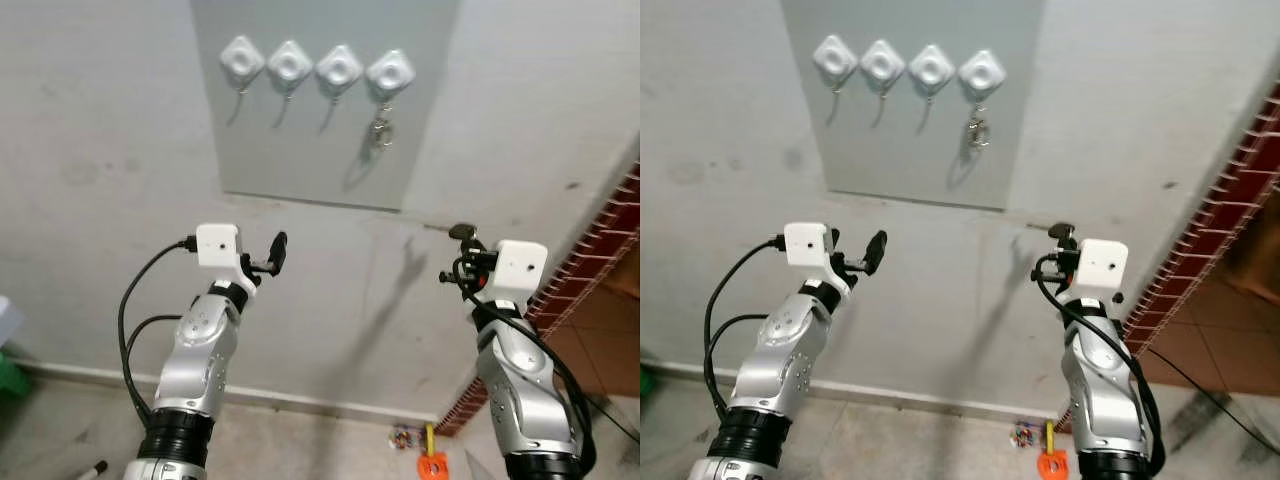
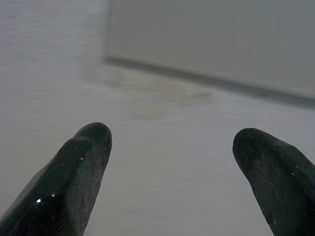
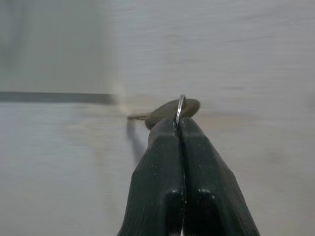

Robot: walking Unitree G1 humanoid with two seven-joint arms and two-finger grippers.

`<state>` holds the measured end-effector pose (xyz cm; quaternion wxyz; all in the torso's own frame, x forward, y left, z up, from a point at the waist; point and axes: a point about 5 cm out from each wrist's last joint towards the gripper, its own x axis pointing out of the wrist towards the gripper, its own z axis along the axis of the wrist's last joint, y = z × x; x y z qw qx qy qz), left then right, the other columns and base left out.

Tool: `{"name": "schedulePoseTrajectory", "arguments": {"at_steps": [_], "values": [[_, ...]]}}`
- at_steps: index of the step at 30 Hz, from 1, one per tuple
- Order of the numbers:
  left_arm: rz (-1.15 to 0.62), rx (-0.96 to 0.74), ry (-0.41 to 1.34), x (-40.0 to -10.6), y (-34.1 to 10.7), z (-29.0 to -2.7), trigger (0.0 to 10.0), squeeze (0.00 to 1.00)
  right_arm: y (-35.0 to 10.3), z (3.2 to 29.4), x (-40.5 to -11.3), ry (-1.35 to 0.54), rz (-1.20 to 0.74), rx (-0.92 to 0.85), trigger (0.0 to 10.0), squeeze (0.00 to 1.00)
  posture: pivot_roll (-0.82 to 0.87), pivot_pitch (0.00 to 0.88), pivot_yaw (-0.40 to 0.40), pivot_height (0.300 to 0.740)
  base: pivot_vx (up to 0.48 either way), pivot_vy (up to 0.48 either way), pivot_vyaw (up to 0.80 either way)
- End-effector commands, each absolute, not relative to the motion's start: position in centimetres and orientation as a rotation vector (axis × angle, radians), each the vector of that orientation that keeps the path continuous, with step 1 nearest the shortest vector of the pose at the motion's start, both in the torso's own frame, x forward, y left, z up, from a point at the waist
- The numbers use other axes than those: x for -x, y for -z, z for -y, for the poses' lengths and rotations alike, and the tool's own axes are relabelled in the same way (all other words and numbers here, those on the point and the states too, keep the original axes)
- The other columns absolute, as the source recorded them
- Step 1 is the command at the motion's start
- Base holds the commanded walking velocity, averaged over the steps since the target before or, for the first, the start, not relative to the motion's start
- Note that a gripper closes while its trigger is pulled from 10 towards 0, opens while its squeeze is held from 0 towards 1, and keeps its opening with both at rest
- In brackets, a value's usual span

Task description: Hang keys on a hook

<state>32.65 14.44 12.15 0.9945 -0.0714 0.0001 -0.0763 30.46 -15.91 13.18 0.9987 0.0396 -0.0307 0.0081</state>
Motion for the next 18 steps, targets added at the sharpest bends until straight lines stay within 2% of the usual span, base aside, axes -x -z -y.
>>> {"name": "schedulePoseTrajectory", "arguments": {"at_steps": [1, 10, 18], "values": [[0.027, 0.131, 0.183, -32.7, -12.7, -13.4, 10.0, 0.0, -13.4, 17.0, -30.4, 0.006, 0.07, -0.07, 10.0, 0.0, -0.04, 0.043, -0.023, 0.74, 0.0, 0.0, 0.0], [0.121, 0.034, 0.296, -32.6, -14.9, -11.9, 10.0, 0.0, -14.6, 16.6, -31.1, -0.089, 0.112, -0.034, 10.0, 0.0, -0.04, 0.054, -0.024, 0.74, 0.0, 0.0, 0.0], [0.183, 0.008, 0.447, -31.6, -16.4, -8.5, 10.0, 0.0, -17.3, 15.9, -33.5, -0.266, 0.181, 0.054, 10.0, 0.0, -0.04, 0.066, -0.025, 0.74, 0.0, 0.0, 0.0]]}}
